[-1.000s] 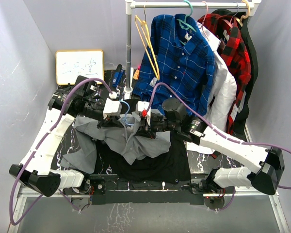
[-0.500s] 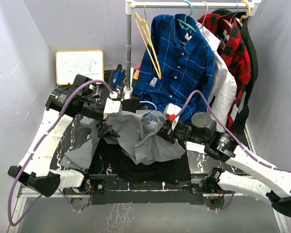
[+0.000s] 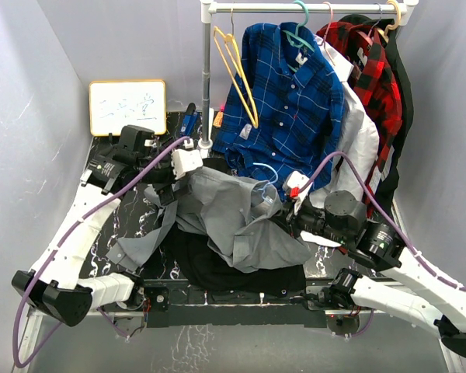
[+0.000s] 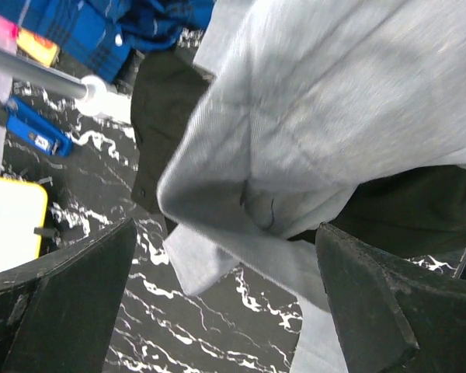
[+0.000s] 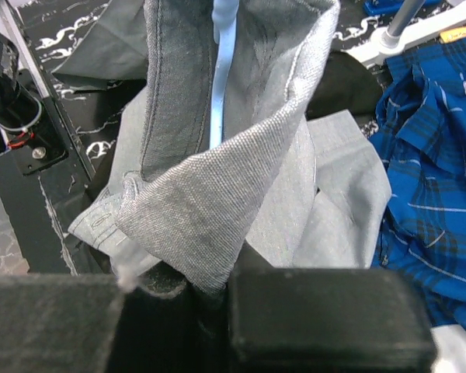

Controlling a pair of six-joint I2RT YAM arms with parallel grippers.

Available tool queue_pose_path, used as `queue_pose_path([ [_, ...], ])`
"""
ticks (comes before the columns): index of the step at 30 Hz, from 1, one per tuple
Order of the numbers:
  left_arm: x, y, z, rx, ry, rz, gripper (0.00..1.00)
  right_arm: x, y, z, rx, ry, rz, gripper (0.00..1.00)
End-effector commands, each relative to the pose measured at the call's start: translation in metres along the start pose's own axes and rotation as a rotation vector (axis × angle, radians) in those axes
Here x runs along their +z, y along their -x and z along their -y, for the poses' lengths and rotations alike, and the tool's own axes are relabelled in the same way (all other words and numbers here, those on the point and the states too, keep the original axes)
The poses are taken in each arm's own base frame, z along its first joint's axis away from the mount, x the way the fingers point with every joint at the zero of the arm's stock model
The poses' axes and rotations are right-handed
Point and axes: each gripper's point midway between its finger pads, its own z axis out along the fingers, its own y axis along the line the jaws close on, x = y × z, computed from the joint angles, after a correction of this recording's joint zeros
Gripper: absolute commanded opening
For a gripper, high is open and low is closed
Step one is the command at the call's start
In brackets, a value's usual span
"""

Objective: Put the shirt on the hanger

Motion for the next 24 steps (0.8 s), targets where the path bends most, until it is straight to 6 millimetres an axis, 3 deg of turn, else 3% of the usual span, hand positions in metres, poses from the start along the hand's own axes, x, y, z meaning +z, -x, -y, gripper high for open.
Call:
queue_pose_path([
  [1, -0.003, -0.019, -0.013, -0.027, 0.135, -0.049, 0.98, -0.016, 0.037, 0.004, 0.007, -0.034, 0.096, 0.0],
  [2, 0.0, -0.025, -0.012, -0.029, 0.137, -0.065, 0.96, -0.017, 0.037, 0.004, 0.008, -0.034, 0.096, 0.0],
  [4, 0.006, -0.035, -0.003, -0.025, 0.098, -0.086, 0.82, -0.019, 0.04, 0.003, 0.011, -0.033, 0.103, 0.0],
  [5, 0.01, -0.037, 0.002, -0.029, 0.076, -0.083, 0.63, -0.021, 0.042, 0.003, 0.013, -0.033, 0.11, 0.0],
  [7, 0.016, -0.041, -0.003, -0.06, 0.103, -0.085, 0.03, -0.024, 0.045, 0.003, 0.016, -0.033, 0.119, 0.0],
  [11, 0.02, -0.048, -0.024, -0.032, 0.166, -0.133, 0.0, -0.029, 0.048, 0.002, 0.021, -0.035, 0.114, 0.0],
  [18, -0.005, -0.035, -0.102, 0.073, 0.385, -0.172, 0.0, -0.036, 0.051, -0.004, 0.027, -0.005, 0.096, 0.0],
  [24, -0.023, -0.028, -0.15, 0.093, 0.462, -0.164, 0.0, -0.037, 0.052, -0.003, 0.03, -0.008, 0.087, 0.0],
])
